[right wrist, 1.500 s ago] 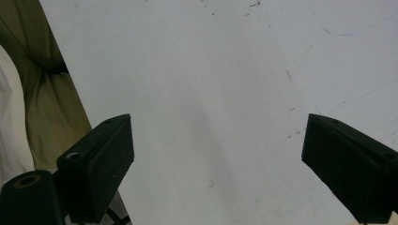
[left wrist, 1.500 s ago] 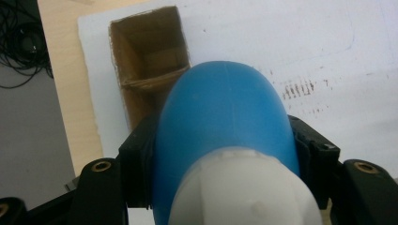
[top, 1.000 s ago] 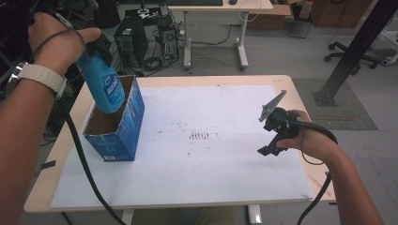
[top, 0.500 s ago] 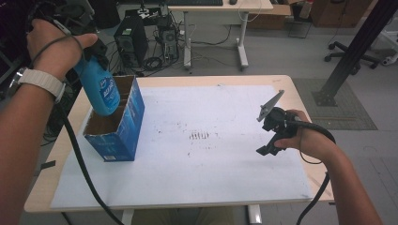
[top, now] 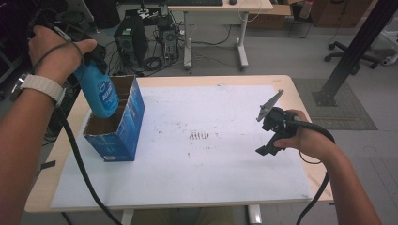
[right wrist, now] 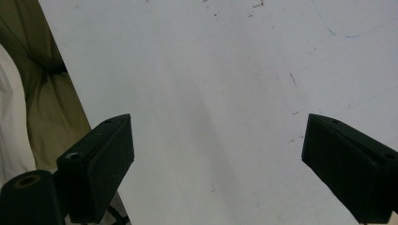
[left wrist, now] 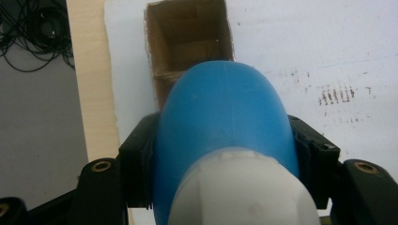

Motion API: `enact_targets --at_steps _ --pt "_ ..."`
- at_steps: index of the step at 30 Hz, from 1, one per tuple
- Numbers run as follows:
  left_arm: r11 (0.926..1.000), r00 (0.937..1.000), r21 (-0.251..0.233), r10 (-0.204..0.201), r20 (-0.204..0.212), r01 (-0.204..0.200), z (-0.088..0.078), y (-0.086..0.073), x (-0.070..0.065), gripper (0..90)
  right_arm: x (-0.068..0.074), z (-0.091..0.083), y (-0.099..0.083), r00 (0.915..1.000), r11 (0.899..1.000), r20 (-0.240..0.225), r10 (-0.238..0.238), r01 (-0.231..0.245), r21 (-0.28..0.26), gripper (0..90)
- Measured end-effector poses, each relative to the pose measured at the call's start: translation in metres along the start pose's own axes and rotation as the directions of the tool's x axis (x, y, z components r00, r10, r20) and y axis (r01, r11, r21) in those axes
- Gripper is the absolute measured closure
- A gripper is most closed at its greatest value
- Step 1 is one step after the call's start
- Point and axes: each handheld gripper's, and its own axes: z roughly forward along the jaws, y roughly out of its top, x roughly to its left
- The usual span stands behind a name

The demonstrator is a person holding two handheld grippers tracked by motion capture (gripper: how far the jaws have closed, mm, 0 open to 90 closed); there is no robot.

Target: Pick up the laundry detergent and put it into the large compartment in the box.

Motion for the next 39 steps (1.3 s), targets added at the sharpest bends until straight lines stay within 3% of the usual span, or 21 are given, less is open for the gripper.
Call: enact_targets --at_steps 39 --pt "0.999 0.9995 0.039 0.021 0.022 -0.021 0.059 -0.014 0.014 37.3 -0.001 0.007 0.004 0.9999 1.0 -0.009 0.005 -0.005 0.009 9.7"
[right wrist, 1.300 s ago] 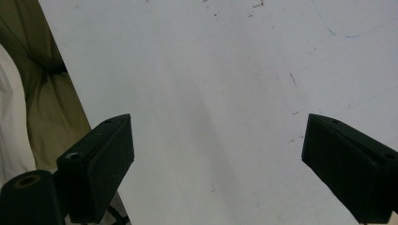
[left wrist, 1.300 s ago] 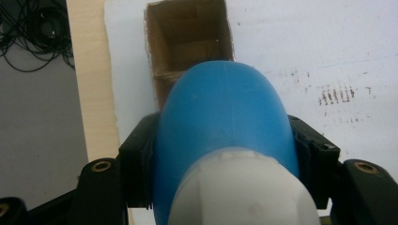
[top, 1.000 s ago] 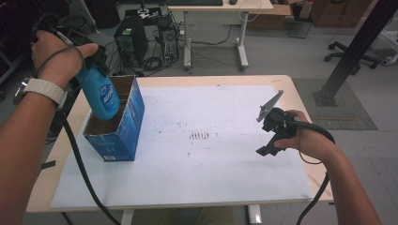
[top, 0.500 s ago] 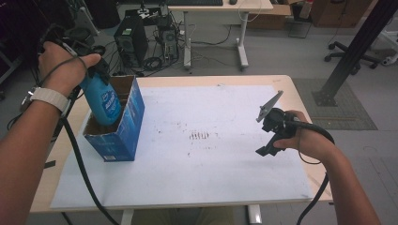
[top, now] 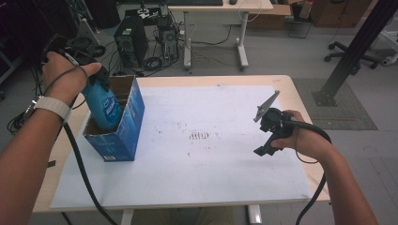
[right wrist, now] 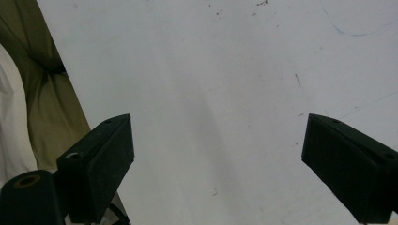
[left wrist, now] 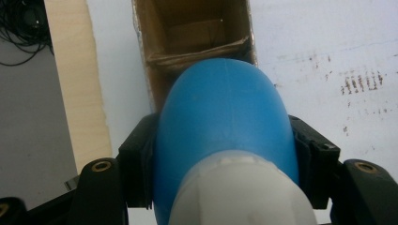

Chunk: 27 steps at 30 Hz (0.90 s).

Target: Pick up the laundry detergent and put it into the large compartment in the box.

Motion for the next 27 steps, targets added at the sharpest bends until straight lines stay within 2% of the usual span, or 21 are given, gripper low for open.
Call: enact_targets --at_steps 27 --pt "0.9996 0.9998 0.025 0.013 -0.013 -0.013 0.048 -0.007 0.0 37.3 -0.001 0.006 0.002 1.0 1.0 -0.008 0.002 -0.002 0.018 9.7"
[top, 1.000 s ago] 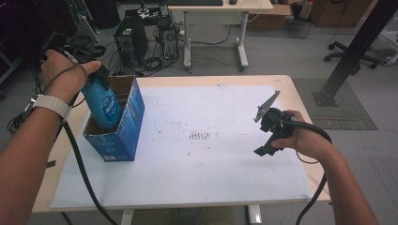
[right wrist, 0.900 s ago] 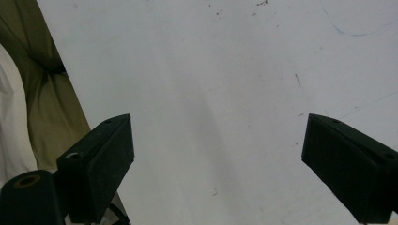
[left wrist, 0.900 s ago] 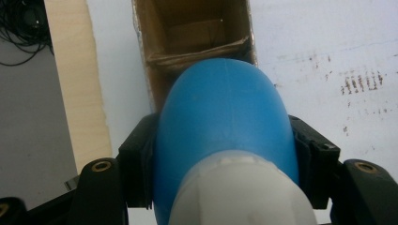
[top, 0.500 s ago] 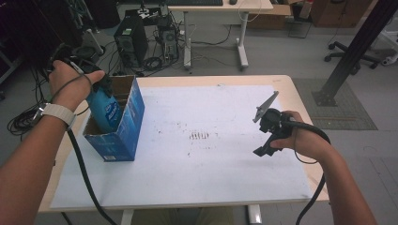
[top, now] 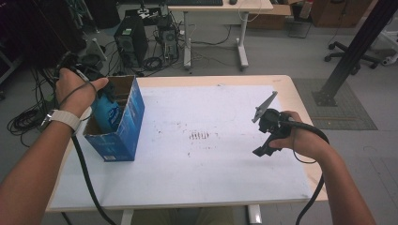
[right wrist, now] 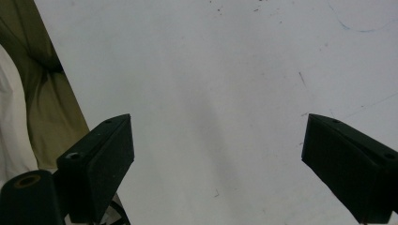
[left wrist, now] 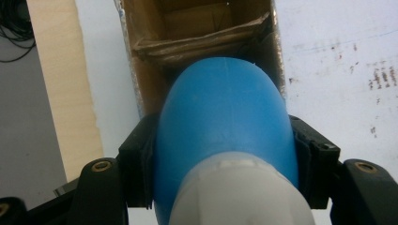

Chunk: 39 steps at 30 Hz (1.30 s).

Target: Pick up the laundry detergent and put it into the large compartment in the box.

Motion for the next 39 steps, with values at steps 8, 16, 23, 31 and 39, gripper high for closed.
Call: enact_targets --at_steps 8,16,23,31,39 --pt "1.0 0.9999 0.002 -0.009 0.009 0.009 0.015 -0.003 0.001 37.3 0.0 0.001 0.002 1.0 1.0 -0.001 0.002 -0.002 0.002 9.7" --pt "1.0 1.0 -0.004 0.0 -0.007 0.0 0.027 -0.005 -0.002 37.3 0.0 0.003 0.001 1.0 1.0 -0.005 0.004 -0.004 0.007 9.7" --pt "1.0 1.0 0.004 0.003 -0.009 -0.003 0.039 -0.007 -0.003 37.3 0.0 0.002 0.001 1.0 1.0 -0.005 0.009 -0.008 0.01 9.7" --pt "0.9999 0.9998 -0.001 0.012 -0.015 -0.012 0.049 -0.009 -0.004 37.3 0.0 0.003 -0.001 0.9999 1.0 -0.005 0.013 -0.013 0.012 9.7" --pt "0.9998 0.9997 0.006 0.021 -0.014 -0.02 0.059 -0.011 -0.004 37.2 0.0 0.002 -0.002 0.9998 1.0 -0.005 0.018 -0.018 0.014 9.7"
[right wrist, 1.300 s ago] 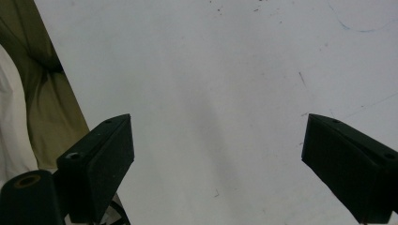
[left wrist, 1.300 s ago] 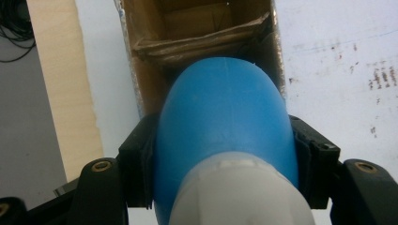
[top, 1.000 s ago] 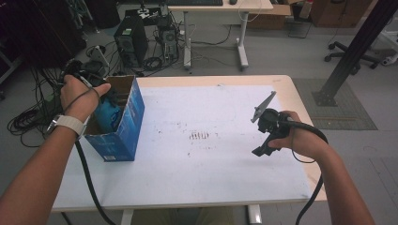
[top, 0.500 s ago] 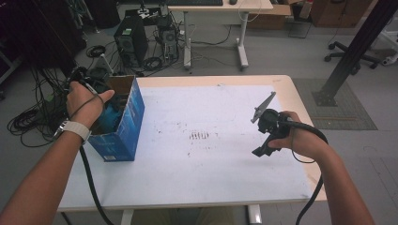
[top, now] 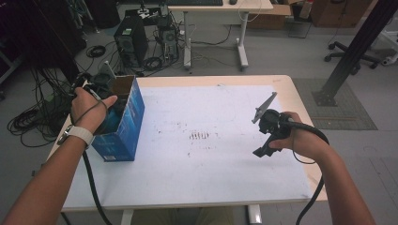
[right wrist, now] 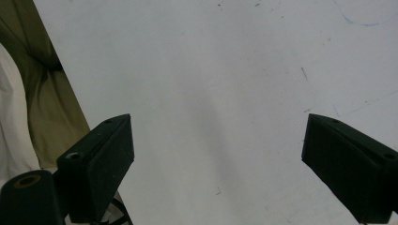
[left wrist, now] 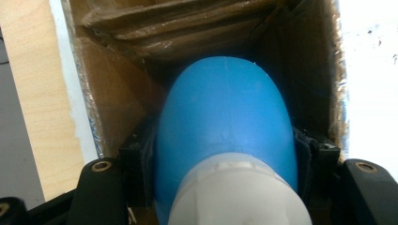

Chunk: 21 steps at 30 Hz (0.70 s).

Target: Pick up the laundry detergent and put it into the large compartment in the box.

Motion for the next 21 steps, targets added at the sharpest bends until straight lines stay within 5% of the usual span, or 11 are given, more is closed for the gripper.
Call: enact_targets --at_steps 21 --pt "1.0 0.9998 0.008 -0.005 0.019 0.005 0.011 -0.002 0.004 37.0 -0.001 0.004 0.003 1.0 1.0 -0.009 -0.002 0.002 0.008 9.7"
